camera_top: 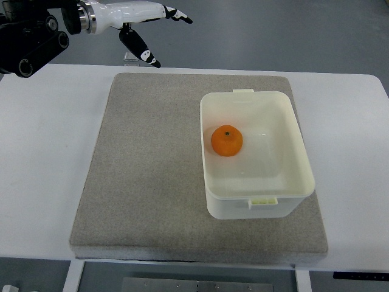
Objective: Put orange in box with left hand
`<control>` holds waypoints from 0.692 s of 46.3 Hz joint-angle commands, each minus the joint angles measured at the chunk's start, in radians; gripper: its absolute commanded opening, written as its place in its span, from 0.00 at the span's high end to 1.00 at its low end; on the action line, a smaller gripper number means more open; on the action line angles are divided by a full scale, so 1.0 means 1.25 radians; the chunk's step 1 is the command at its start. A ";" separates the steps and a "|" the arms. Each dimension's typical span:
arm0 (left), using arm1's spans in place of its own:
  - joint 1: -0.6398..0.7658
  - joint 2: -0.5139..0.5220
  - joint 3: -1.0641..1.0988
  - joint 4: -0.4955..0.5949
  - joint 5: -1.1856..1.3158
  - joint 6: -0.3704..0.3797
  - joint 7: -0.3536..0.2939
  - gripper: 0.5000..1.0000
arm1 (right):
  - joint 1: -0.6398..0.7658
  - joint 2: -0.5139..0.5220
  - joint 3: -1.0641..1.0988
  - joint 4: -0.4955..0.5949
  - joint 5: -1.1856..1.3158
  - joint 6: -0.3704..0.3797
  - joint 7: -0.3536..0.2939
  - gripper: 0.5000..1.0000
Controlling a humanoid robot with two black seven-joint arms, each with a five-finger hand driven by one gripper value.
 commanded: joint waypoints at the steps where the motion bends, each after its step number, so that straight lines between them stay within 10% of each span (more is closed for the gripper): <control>1: 0.013 -0.015 0.000 0.051 -0.055 0.008 0.000 0.10 | 0.000 0.000 0.000 0.000 0.000 0.000 0.000 0.14; 32: 0.162 -0.076 -0.001 0.137 -0.391 0.140 0.000 0.02 | 0.000 0.000 0.000 0.000 0.000 0.000 0.000 0.14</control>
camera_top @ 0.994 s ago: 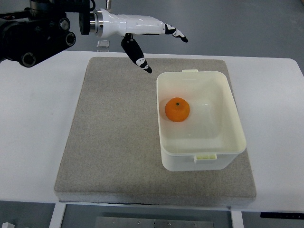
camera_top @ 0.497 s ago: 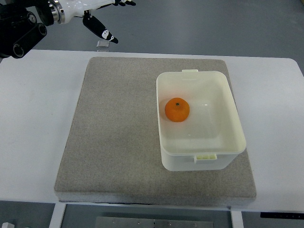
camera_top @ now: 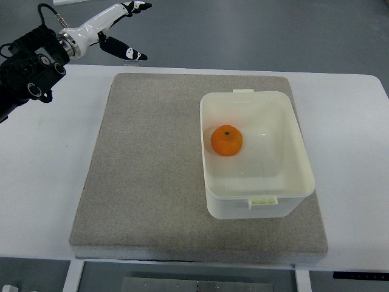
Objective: Put orange in box with left hand
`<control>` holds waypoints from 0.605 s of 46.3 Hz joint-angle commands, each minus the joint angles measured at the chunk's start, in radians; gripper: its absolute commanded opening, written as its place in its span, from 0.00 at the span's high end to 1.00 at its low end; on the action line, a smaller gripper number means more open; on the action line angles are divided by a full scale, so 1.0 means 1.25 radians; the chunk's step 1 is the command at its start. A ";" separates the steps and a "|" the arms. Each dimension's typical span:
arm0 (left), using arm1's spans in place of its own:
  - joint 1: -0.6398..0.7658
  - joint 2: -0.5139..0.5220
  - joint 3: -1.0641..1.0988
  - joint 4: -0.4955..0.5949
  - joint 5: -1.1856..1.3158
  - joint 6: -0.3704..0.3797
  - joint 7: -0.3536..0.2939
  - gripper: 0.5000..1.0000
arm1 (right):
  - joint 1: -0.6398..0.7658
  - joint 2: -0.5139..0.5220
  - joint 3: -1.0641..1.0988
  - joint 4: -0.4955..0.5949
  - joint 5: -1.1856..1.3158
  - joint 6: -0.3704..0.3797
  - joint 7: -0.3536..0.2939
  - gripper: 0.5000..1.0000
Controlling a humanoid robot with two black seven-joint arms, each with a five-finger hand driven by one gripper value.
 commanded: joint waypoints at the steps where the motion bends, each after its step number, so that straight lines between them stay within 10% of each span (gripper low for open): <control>1: 0.005 -0.010 -0.001 0.003 -0.048 0.000 0.000 0.02 | 0.000 0.000 0.000 0.000 0.000 0.000 0.000 0.14; 28: 0.035 -0.031 -0.008 0.095 -0.466 -0.163 0.000 0.02 | 0.000 0.000 0.000 0.000 0.000 0.000 0.000 0.14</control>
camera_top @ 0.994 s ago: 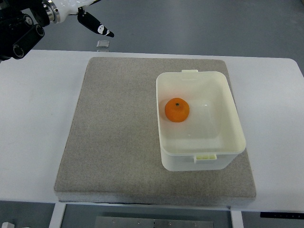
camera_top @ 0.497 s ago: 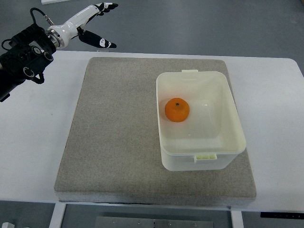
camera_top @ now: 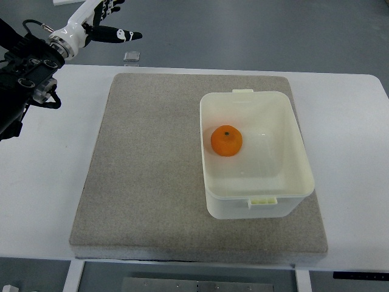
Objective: Put orange in box with left hand
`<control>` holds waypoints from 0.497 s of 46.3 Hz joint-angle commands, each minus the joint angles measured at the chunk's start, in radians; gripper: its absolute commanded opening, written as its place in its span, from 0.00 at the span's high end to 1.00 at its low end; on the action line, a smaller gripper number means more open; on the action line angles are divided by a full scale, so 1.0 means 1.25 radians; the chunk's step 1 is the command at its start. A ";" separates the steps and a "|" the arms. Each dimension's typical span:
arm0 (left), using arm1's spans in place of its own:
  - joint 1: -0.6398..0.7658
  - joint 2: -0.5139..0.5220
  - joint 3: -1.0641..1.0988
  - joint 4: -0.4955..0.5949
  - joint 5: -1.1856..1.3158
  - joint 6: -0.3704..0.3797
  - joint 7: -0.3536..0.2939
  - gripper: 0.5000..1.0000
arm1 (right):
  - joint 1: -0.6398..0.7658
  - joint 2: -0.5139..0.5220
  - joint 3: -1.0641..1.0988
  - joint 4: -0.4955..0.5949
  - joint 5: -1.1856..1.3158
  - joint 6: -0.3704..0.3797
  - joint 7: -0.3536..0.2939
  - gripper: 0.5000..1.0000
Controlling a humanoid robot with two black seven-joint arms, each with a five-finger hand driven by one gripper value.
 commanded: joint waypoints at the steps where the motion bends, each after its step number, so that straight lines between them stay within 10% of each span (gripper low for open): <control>1: 0.009 0.001 -0.013 0.006 -0.069 -0.031 0.000 0.02 | 0.000 0.000 0.000 0.000 0.000 0.000 0.000 0.14; 23: 0.072 -0.010 -0.237 0.031 -0.145 -0.110 0.000 0.02 | 0.000 0.000 0.001 0.000 0.000 0.000 0.000 0.14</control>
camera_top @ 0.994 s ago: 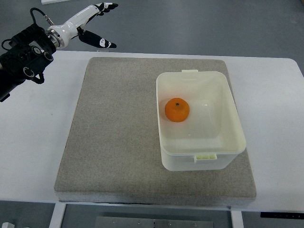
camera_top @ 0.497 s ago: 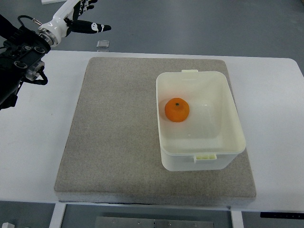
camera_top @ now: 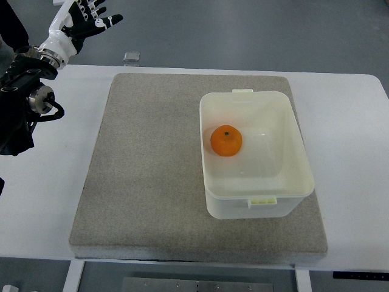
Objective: Put orange in box with left hand
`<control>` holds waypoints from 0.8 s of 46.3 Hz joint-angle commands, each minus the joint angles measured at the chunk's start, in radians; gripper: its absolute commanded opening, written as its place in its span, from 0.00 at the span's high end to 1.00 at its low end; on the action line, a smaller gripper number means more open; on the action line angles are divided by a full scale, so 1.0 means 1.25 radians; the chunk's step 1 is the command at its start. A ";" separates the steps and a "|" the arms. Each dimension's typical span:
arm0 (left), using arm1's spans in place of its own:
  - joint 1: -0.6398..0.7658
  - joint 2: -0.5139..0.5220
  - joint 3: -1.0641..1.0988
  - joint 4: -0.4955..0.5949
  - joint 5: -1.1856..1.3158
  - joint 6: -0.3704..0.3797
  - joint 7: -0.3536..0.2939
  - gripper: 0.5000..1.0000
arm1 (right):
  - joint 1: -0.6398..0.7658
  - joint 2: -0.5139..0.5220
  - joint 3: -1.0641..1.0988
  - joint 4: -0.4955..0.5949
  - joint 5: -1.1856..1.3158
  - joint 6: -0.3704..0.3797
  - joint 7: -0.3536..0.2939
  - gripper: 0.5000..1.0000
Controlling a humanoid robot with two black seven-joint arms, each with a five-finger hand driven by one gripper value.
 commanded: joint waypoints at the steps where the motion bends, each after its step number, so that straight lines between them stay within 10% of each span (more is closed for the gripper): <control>1: 0.003 -0.004 -0.019 0.009 -0.004 -0.003 0.000 0.02 | 0.000 0.000 -0.001 0.000 0.000 0.000 0.000 0.14; 37: 0.017 -0.016 -0.081 0.012 -0.045 -0.002 0.052 0.02 | 0.000 0.000 0.000 0.000 0.000 0.000 0.000 0.14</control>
